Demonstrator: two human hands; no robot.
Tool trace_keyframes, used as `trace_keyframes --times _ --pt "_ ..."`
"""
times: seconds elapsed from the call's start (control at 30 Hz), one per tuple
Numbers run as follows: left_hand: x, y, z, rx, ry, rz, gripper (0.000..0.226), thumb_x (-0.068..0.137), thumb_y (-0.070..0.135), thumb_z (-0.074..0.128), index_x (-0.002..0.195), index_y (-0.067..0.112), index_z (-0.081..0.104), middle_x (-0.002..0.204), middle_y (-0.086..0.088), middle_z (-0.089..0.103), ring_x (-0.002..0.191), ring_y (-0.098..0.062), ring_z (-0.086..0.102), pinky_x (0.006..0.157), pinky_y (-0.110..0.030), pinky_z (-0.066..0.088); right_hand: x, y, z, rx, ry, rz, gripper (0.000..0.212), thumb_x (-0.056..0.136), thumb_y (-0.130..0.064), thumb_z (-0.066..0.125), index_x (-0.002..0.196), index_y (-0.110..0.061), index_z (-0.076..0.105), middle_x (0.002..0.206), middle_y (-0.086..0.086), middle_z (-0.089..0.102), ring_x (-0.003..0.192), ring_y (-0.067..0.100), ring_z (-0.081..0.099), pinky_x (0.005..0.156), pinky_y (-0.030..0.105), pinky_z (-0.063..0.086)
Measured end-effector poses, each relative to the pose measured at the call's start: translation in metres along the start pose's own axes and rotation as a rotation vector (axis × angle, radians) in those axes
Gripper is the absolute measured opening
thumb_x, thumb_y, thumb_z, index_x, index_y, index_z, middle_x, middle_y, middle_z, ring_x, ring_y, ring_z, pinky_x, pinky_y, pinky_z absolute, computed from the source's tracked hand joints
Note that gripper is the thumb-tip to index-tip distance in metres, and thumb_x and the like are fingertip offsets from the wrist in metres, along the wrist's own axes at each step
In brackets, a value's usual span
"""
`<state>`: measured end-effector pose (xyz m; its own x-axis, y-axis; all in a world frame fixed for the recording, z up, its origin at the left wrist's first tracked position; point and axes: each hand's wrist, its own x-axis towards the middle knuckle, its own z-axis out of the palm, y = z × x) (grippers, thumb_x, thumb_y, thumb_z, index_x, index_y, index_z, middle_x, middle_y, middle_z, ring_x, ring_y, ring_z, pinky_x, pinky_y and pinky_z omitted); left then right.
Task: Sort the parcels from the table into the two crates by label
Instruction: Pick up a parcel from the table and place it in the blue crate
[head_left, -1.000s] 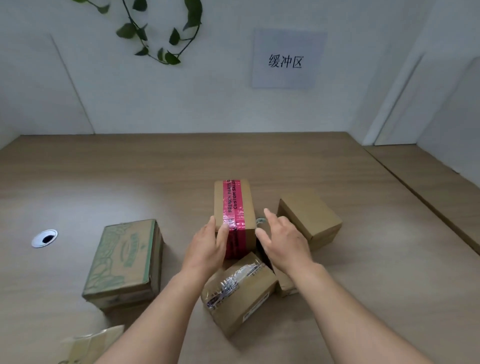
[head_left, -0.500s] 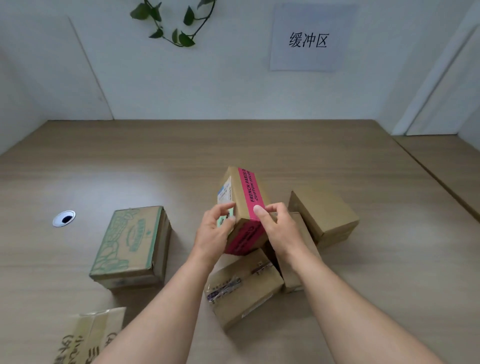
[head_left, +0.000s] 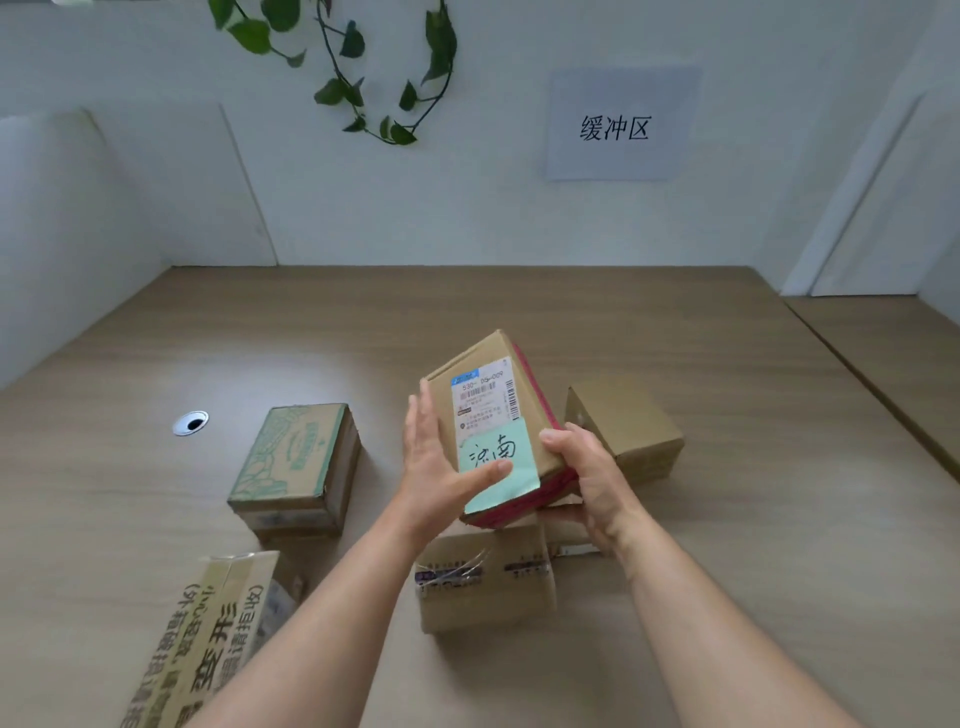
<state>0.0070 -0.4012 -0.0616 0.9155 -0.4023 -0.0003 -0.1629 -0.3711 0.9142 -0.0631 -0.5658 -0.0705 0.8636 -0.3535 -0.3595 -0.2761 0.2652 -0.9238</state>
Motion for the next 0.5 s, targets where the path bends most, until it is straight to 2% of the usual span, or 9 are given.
trace_keyframes --times 0.07,0.13,0.2,0.23,0.27,0.33,0.43,0.5 --pt "-0.013 0.004 -0.003 -0.035 0.038 -0.072 0.137 0.045 0.067 0.077 0.146 0.047 -0.013 0.161 0.003 -0.005 0.148 -0.014 0.004 0.117 -0.053 0.018 -0.011 0.003 -0.007 0.072 -0.051 0.023 0.079 0.062 -0.057 0.066 0.131 -0.02 0.054 0.118 0.011 0.069 0.101 0.027 0.07 0.078 0.05 0.059" --pt "-0.028 0.008 -0.006 -0.123 -0.022 -0.174 0.139 0.041 0.071 0.076 0.148 0.046 -0.009 0.161 -0.001 0.006 0.147 -0.019 0.015 0.116 -0.052 0.022 -0.024 0.004 -0.013 0.15 -0.121 0.031 0.065 0.068 -0.058 0.059 0.12 -0.019 0.067 0.115 0.012 0.071 0.106 0.031 0.068 0.091 0.056 0.053" --pt "-0.044 0.011 -0.006 -0.295 -0.157 -0.242 0.133 0.044 0.066 0.081 0.148 0.046 0.001 0.153 0.0 0.037 0.134 -0.021 0.044 0.109 -0.051 0.036 -0.036 0.005 -0.018 0.207 -0.193 0.016 0.052 0.074 -0.057 0.05 0.106 -0.024 0.076 0.115 0.012 0.071 0.111 0.033 0.065 0.097 0.056 0.05" --pt "-0.051 0.014 -0.004 -0.37 -0.213 -0.241 0.124 0.05 0.059 0.082 0.148 0.047 0.008 0.139 0.003 0.054 0.121 -0.02 0.057 0.103 -0.049 0.045 -0.042 0.007 -0.02 0.22 -0.237 0.013 0.05 0.076 -0.057 0.048 0.103 -0.027 0.077 0.117 0.011 0.071 0.112 0.032 0.064 0.095 0.054 0.049" --pt "-0.058 0.016 -0.002 -0.422 -0.234 -0.231 0.112 0.058 0.05 0.081 0.147 0.047 0.013 0.124 0.006 0.065 0.11 -0.019 0.065 0.095 -0.047 0.051 -0.048 0.009 -0.023 0.221 -0.277 0.014 0.049 0.077 -0.058 0.046 0.104 -0.03 0.077 0.119 0.011 0.07 0.111 0.031 0.063 0.092 0.052 0.049" --pt "-0.069 0.019 0.0 -0.448 -0.198 -0.211 0.095 0.067 0.037 0.076 0.144 0.045 0.021 0.109 0.008 0.072 0.099 -0.019 0.07 0.084 -0.041 0.057 -0.057 0.014 -0.028 0.186 -0.321 0.02 0.051 0.077 -0.058 0.048 0.11 -0.029 0.074 0.122 0.011 0.068 0.104 0.027 0.063 0.085 0.045 0.048" --pt "-0.086 0.026 -0.002 -0.461 -0.127 -0.171 0.086 0.067 0.03 0.072 0.14 0.043 0.028 0.102 0.008 0.073 0.092 -0.017 0.071 0.069 -0.032 0.058 -0.067 0.017 -0.037 0.126 -0.335 -0.018 0.065 0.07 -0.056 0.061 0.128 -0.026 0.061 0.118 0.011 0.066 0.089 0.018 0.061 0.073 0.032 0.047" --pt "-0.099 0.028 -0.004 -0.461 -0.093 -0.156 0.088 0.066 0.028 0.072 0.141 0.043 0.027 0.101 0.008 0.074 0.092 -0.017 0.071 0.066 -0.029 0.058 -0.073 0.018 -0.04 0.051 -0.372 -0.044 0.086 0.062 -0.053 0.068 0.143 -0.033 0.044 0.122 0.008 0.063 0.09 0.017 0.06 0.076 0.031 0.046"
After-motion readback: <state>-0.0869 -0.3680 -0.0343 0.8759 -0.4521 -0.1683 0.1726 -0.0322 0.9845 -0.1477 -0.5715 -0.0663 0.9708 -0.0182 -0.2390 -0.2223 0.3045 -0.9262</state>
